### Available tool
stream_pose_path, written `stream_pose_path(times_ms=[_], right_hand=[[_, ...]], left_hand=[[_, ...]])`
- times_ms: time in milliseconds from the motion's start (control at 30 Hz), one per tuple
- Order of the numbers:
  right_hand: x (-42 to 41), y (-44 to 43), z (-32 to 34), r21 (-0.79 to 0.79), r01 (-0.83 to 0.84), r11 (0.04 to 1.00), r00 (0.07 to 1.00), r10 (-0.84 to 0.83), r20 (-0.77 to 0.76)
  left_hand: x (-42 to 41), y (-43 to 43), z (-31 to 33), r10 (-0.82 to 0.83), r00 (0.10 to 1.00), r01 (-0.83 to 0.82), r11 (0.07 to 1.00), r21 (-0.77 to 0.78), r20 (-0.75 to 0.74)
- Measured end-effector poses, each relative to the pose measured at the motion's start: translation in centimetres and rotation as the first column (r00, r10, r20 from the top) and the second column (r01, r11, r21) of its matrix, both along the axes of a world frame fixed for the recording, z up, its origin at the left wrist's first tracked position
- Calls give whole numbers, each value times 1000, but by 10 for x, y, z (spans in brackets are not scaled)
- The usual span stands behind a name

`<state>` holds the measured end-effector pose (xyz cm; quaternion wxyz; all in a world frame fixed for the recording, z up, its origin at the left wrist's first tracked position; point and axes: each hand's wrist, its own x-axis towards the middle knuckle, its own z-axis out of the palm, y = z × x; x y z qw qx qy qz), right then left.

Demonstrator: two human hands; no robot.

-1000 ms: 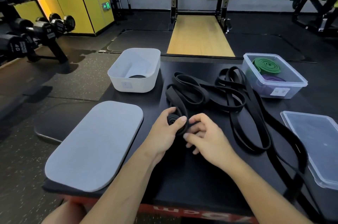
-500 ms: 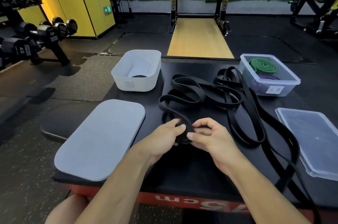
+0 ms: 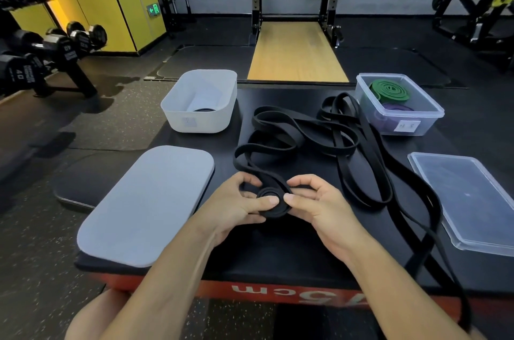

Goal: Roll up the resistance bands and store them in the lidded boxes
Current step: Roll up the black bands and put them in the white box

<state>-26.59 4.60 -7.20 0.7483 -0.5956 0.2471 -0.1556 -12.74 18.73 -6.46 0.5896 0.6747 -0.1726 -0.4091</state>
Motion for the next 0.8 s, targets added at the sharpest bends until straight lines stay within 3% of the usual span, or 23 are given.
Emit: stream_pose_path(times_ms=[133,267,467,600,700,800], right_hand=[[3,-3,4,-36,-98,995,992,94,-82],[4,-1,6,-126,-90,988,992,77,-100],[0,-2,12,-217,-198,956,969,157,-191],[-2,-3,13,-163,-188,968,966,152,-211],[-1,-4,13,-98,-139,985,974,118,-196],[0,-1,14,-74,-81,994,981,66,-184]], left_hand=[[-2,2,1,-24,999,24,1000,7,44],[-3,4,2,-75,993,74,997,17,95],[8,12,8,-279,955,270,958,92,103],[10,10,11,-337,937,328,940,97,96],[11,6,7,-296,945,287,954,83,137],[5,3,1,-133,955,127,991,39,265]])
